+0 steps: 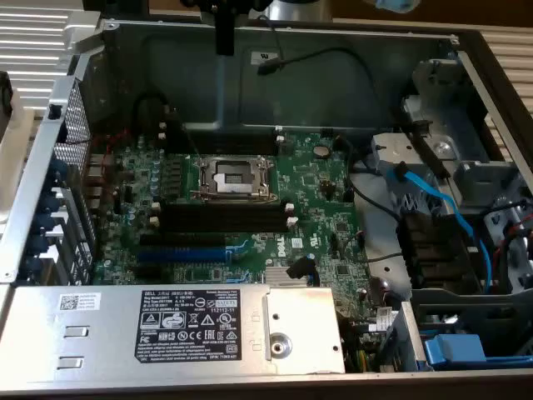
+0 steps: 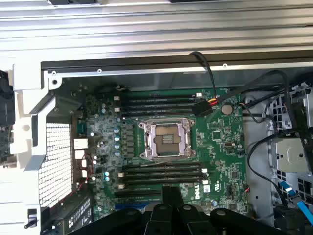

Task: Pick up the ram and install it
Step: 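Reach for the ram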

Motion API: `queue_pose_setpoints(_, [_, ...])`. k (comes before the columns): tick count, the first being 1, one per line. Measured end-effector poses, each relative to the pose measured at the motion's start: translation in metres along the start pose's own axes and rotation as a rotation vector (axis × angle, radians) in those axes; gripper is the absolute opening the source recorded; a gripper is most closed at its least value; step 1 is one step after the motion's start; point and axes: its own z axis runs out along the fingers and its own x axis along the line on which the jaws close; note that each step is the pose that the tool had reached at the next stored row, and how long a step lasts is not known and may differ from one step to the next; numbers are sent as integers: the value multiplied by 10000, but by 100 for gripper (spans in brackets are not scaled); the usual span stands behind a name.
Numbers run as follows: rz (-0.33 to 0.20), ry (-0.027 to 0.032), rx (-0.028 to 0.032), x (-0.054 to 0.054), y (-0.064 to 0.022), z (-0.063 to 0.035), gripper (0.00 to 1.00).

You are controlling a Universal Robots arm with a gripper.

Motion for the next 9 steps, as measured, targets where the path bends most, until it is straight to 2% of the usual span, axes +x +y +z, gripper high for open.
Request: queue_pose_setpoints(9, [-1, 0, 0, 0, 0, 0, 10])
